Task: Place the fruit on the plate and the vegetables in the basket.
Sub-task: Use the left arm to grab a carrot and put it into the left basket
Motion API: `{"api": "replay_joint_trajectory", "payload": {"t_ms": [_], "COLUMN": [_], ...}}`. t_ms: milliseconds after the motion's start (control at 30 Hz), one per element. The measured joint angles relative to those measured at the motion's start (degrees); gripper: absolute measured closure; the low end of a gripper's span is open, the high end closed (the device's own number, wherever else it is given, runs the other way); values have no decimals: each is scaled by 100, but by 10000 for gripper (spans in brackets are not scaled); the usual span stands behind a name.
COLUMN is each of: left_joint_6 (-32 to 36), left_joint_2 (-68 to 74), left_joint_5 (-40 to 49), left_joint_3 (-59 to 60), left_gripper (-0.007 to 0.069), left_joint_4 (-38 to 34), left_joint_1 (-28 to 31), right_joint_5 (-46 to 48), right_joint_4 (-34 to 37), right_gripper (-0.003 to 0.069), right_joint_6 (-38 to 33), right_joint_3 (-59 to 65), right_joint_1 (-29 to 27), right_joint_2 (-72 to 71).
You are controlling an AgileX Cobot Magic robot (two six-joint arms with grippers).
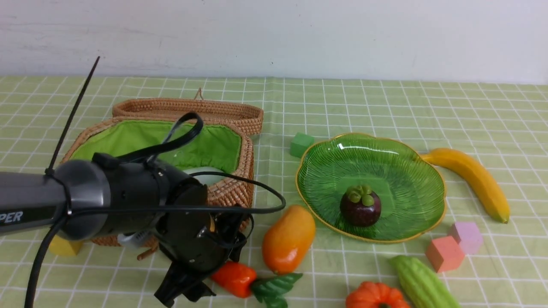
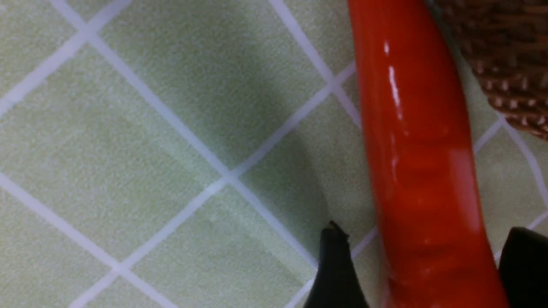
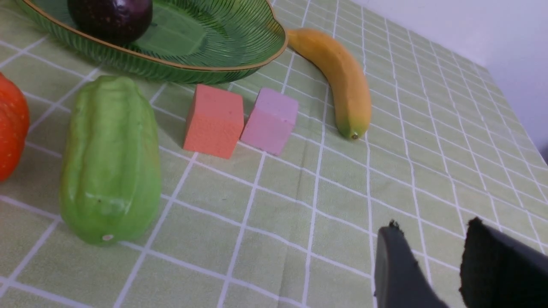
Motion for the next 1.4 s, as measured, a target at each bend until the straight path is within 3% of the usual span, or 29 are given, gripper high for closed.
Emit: {"api": "replay_joint_trajectory", "payload": {"t_ms": [200,300,467,567,633,733,767,833,1033,1200,1400], "left_joint_6": [375,985,2521,3872,5402,7069,7069,8574,11536,12377,12164], "left_joint_2": [12,-22,-330,-595,-880,-1183,-1183,-1447,-1953,-2111,-2115], "left_joint_5": [203,469,1089,1610,2269,2963,2963,3402,3813,3745,3449], "left_joint_3": [0,0,0,0,0,0,0,0,-64,-556,-1415], "left_gripper": [199,291,296,296,296,296,296,296,296,296,296], "left_joint_4": [-76,-316,-716,-1030,-1485,-1998,-1998,-2322,-2275,-1626,-180], "left_joint_1": [0,0,0,0,0,0,0,0,0,0,0], "right_joint_5": [0,0,0,0,0,0,0,0,0,0,0], "right_joint_4": [0,0,0,0,0,0,0,0,0,0,0], "right_gripper": [419,419,419,419,419,419,419,419,419,419,419], "right_joint_6": [0,0,0,0,0,0,0,0,0,0,0], "right_joint_3": [0,0,0,0,0,0,0,0,0,0,0], "right_joint_1": [0,0,0,0,0,0,0,0,0,0,0], "right_joint_2": [0,0,0,0,0,0,0,0,0,0,0]}}
